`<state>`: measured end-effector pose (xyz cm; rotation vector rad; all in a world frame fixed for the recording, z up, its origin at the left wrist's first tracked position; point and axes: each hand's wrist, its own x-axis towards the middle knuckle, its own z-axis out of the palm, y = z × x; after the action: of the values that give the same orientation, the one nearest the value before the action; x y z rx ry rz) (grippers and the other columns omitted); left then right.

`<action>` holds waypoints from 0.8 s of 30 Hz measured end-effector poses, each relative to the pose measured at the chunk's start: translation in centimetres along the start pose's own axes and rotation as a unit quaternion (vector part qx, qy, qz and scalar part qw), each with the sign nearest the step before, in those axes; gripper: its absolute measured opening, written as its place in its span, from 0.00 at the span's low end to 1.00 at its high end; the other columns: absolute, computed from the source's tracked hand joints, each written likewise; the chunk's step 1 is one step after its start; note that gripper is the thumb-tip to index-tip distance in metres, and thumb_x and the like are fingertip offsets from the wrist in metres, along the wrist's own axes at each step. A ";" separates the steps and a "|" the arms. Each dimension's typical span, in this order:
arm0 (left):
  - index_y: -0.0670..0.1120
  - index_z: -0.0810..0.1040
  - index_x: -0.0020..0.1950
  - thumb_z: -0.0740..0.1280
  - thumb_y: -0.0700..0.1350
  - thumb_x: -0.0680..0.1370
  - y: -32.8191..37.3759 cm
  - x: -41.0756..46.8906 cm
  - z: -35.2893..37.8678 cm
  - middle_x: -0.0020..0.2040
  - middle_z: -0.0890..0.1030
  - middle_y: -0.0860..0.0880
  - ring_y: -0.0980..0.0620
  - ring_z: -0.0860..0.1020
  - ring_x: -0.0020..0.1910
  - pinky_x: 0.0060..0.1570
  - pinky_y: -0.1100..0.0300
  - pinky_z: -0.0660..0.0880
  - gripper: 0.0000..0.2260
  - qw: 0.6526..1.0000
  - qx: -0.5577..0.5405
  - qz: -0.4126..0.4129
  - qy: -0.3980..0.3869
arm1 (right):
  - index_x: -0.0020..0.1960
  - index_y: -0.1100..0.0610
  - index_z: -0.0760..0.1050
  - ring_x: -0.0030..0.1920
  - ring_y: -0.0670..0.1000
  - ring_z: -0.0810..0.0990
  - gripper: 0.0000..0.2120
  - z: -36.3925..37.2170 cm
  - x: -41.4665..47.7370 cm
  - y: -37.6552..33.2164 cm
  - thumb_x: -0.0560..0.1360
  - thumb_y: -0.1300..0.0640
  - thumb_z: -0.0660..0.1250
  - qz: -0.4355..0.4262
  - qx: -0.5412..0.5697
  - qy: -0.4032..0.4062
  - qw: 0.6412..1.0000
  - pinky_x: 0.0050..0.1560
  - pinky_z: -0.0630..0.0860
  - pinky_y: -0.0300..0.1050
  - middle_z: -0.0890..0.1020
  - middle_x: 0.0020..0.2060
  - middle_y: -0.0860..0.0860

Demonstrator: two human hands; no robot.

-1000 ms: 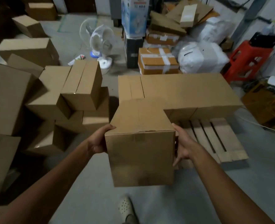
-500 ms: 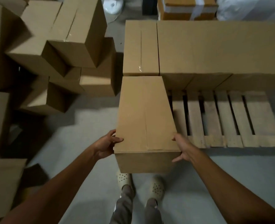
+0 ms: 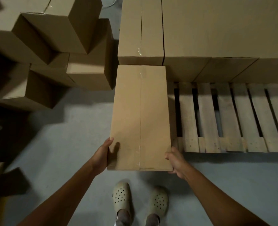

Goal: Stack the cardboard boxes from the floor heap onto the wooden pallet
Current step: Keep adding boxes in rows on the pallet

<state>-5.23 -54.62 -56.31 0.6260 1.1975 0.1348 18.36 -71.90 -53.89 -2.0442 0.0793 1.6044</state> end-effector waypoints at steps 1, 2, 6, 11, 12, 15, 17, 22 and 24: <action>0.50 0.72 0.72 0.58 0.56 0.84 0.0 0.7 -0.2 0.68 0.78 0.50 0.51 0.78 0.62 0.68 0.48 0.71 0.19 1.000 0.007 0.000 -0.004 | 0.62 0.55 0.68 0.55 0.58 0.75 0.11 0.1 0.5 0.0 0.80 0.61 0.57 -0.008 0.002 0.001 1.000 0.59 0.75 0.64 0.75 0.56 0.57; 0.50 0.69 0.75 0.57 0.59 0.83 -0.1 1.5 -0.5 0.69 0.77 0.50 0.50 0.76 0.65 0.72 0.46 0.67 0.23 1.000 0.018 -0.002 -0.007 | 0.62 0.54 0.68 0.54 0.57 0.75 0.11 0.2 1.0 0.0 0.81 0.62 0.57 -0.015 0.002 0.001 1.000 0.58 0.76 0.63 0.76 0.55 0.56; 0.51 0.65 0.78 0.53 0.64 0.82 0.7 3.1 -0.3 0.72 0.74 0.49 0.46 0.71 0.71 0.74 0.42 0.63 0.28 0.998 0.061 0.016 -0.011 | 0.62 0.55 0.69 0.55 0.59 0.76 0.14 0.4 3.0 -0.7 0.80 0.66 0.56 -0.054 -0.033 0.022 0.998 0.53 0.77 0.59 0.77 0.55 0.57; 0.51 0.62 0.79 0.53 0.66 0.81 1.2 4.3 0.3 0.73 0.72 0.47 0.44 0.71 0.71 0.73 0.38 0.63 0.31 0.998 0.063 0.031 0.001 | 0.58 0.59 0.70 0.57 0.60 0.76 0.12 0.3 5.4 -1.4 0.78 0.68 0.54 -0.081 -0.088 0.062 0.991 0.60 0.74 0.55 0.77 0.55 0.59; 0.52 0.63 0.79 0.52 0.66 0.81 1.3 4.4 0.4 0.72 0.73 0.47 0.44 0.71 0.71 0.73 0.38 0.64 0.30 0.997 0.066 0.036 0.003 | 0.58 0.59 0.70 0.57 0.60 0.76 0.12 0.2 5.7 -1.5 0.79 0.68 0.54 -0.083 -0.089 0.067 0.990 0.60 0.74 0.54 0.77 0.54 0.58; 0.53 0.63 0.79 0.51 0.68 0.79 1.4 4.7 0.5 0.72 0.73 0.48 0.43 0.71 0.71 0.73 0.37 0.63 0.32 0.996 0.077 0.043 -0.003 | 0.63 0.58 0.70 0.58 0.57 0.76 0.15 0.1 6.4 -1.6 0.79 0.67 0.54 -0.091 -0.089 0.062 0.990 0.64 0.74 0.57 0.78 0.56 0.56; 0.53 0.62 0.79 0.51 0.68 0.80 1.6 4.9 0.5 0.72 0.73 0.48 0.43 0.71 0.70 0.73 0.36 0.62 0.32 0.996 0.081 0.045 -0.005 | 0.66 0.58 0.70 0.59 0.56 0.77 0.18 0.1 6.7 -1.6 0.79 0.67 0.54 -0.094 -0.084 0.057 0.990 0.66 0.74 0.58 0.78 0.58 0.54; 0.52 0.61 0.80 0.48 0.67 0.81 2.1 5.3 0.8 0.73 0.71 0.48 0.45 0.70 0.70 0.74 0.39 0.62 0.31 0.995 0.083 0.048 -0.011 | 0.58 0.53 0.73 0.56 0.55 0.78 0.15 0.2 7.5 -2.0 0.79 0.68 0.56 -0.097 -0.068 0.065 0.991 0.64 0.76 0.58 0.80 0.55 0.53; 0.52 0.60 0.80 0.49 0.68 0.80 2.3 5.5 0.7 0.74 0.70 0.48 0.44 0.70 0.71 0.74 0.39 0.61 0.33 0.995 0.090 0.042 -0.013 | 0.58 0.54 0.73 0.56 0.55 0.78 0.15 0.3 7.4 -2.3 0.79 0.69 0.56 -0.098 -0.063 0.071 0.991 0.64 0.76 0.58 0.80 0.54 0.54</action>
<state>-1.99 -50.73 -59.52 0.8343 1.1653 0.0904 21.09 -67.79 -59.91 -2.1845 -0.1707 1.3745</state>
